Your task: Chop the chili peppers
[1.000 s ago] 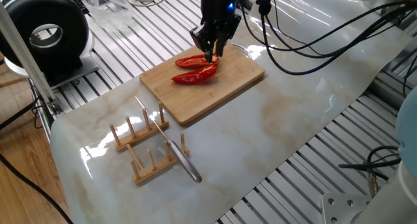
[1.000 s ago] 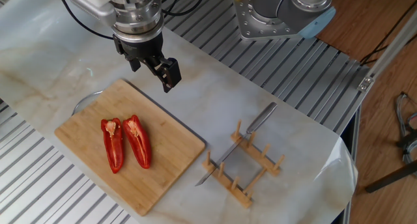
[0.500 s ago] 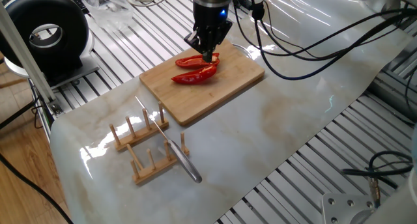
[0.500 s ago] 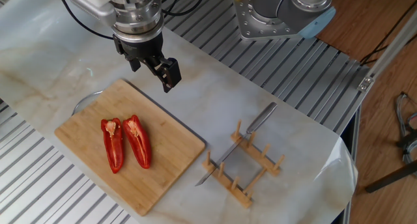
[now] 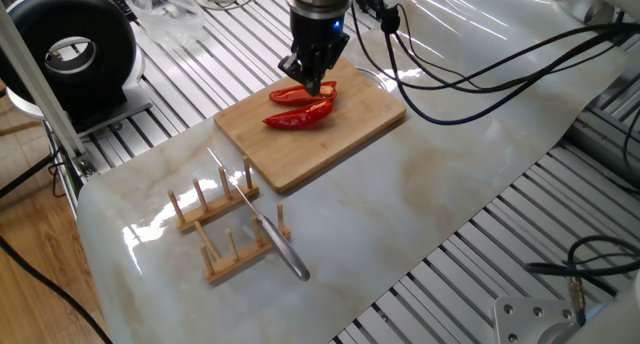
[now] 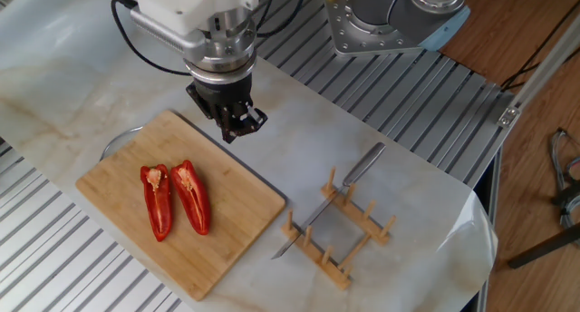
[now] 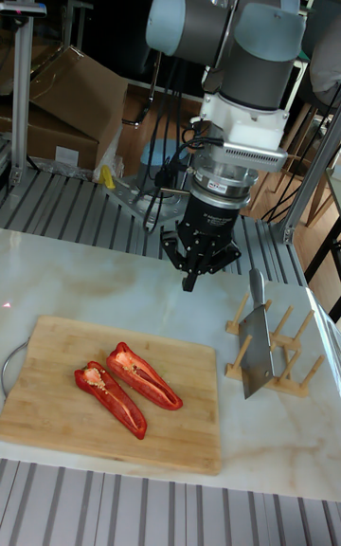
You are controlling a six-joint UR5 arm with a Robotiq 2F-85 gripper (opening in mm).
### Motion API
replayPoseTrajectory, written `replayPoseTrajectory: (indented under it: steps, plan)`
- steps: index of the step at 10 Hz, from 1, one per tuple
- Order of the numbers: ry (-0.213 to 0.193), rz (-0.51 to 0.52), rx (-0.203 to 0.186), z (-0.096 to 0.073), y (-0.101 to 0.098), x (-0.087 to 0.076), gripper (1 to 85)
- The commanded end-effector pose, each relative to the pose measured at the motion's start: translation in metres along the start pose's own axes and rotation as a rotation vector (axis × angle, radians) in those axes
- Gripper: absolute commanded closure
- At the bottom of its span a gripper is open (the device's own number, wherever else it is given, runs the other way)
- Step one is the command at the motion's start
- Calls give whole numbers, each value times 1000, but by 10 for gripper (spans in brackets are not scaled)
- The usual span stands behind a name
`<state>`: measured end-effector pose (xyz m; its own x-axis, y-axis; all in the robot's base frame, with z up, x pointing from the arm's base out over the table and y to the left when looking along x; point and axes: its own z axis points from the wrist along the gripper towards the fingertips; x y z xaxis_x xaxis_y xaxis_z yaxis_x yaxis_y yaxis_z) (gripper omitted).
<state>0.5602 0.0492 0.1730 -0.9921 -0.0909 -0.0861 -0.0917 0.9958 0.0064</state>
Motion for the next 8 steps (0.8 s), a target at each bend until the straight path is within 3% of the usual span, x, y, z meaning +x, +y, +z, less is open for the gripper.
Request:
replayPoseTrajectory:
  steps: [1, 3, 8]
  plan:
    - [-24, -25, -10, 8, 3, -9, 843]
    - [-10, -45, 4, 13, -1, -7, 843]
    - [38, -25, -11, 6, -2, 10, 843]
